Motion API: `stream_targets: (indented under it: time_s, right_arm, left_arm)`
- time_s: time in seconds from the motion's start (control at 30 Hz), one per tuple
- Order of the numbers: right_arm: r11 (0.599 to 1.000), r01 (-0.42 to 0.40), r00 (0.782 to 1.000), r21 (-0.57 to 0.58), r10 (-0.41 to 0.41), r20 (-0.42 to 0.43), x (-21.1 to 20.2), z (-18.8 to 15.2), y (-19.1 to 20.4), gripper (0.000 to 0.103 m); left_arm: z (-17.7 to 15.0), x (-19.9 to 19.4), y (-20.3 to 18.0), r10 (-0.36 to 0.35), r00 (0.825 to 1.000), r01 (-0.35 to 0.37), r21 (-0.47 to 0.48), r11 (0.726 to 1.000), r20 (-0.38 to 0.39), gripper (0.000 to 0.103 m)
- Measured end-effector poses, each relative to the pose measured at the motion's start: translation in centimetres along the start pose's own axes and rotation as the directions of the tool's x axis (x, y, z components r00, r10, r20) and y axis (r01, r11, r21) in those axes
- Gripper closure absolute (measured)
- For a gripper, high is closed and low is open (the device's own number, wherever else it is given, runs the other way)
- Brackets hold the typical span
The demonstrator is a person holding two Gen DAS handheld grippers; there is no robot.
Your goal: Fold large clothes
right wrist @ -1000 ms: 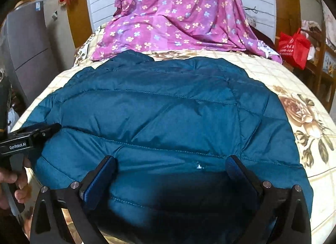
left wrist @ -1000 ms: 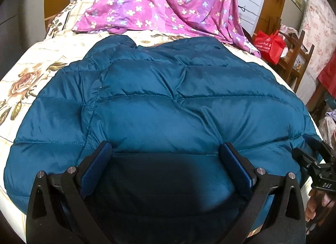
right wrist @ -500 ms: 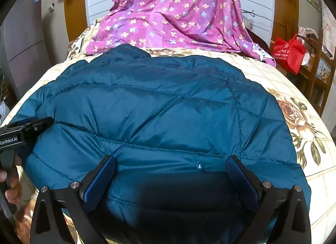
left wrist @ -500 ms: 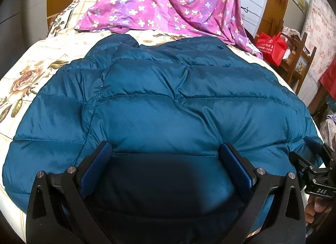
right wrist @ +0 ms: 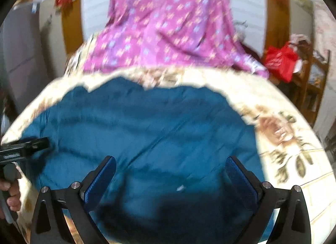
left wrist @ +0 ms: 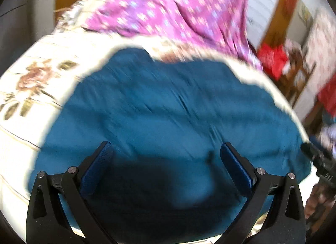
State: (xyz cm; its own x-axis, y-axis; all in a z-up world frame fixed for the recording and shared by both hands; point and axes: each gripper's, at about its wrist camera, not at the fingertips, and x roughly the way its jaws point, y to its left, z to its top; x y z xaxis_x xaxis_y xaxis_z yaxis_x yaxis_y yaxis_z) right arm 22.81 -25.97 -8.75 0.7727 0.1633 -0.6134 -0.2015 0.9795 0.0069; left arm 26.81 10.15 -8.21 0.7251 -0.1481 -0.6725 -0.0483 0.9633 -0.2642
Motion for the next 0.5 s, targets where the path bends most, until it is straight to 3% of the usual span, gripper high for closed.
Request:
stream_targets:
  time_s: [0.13,0.23,0.3,0.37,0.43,0.5]
  right_arm:
    - [0.997,0.019,0.999,0.078,-0.021,0.025,-0.5,0.8,-3.6,0.000]
    - [0.991,0.047,0.999,0.127,-0.050,0.019,-0.3,0.9,-6.8,0.000]
    - [0.986,0.053,0.998,0.160,-0.056,0.014,-0.3,0.7,-8.6,0.000]
    - [0.978,0.068,0.998,0.197,-0.070,0.004,-0.2,0.3,-10.0,0.000]
    - [0.970,0.054,0.998,0.238,-0.056,0.002,-0.2,0.1,-11.1,0.000]
    - [0.961,0.028,0.999,0.274,-0.035,0.020,-0.6,0.1,-11.7,0.000]
  left_arm:
    - [4.5,-2.2,6.4,0.092,0.994,-0.086,-0.093,0.992,0.064,0.000]
    - [7.0,0.0,11.9,0.154,0.987,-0.158,-0.127,0.979,-0.039,0.000]
    - [7.4,2.5,14.9,0.113,0.987,-0.129,-0.140,0.982,-0.113,0.001]
    - [6.6,3.6,16.4,0.034,0.993,-0.055,-0.179,0.982,-0.117,0.001]
    - [5.9,4.3,16.8,-0.025,0.992,0.000,-0.210,0.978,-0.120,0.001]
    - [5.8,5.6,16.1,-0.035,0.982,0.003,-0.170,0.985,-0.183,0.001]
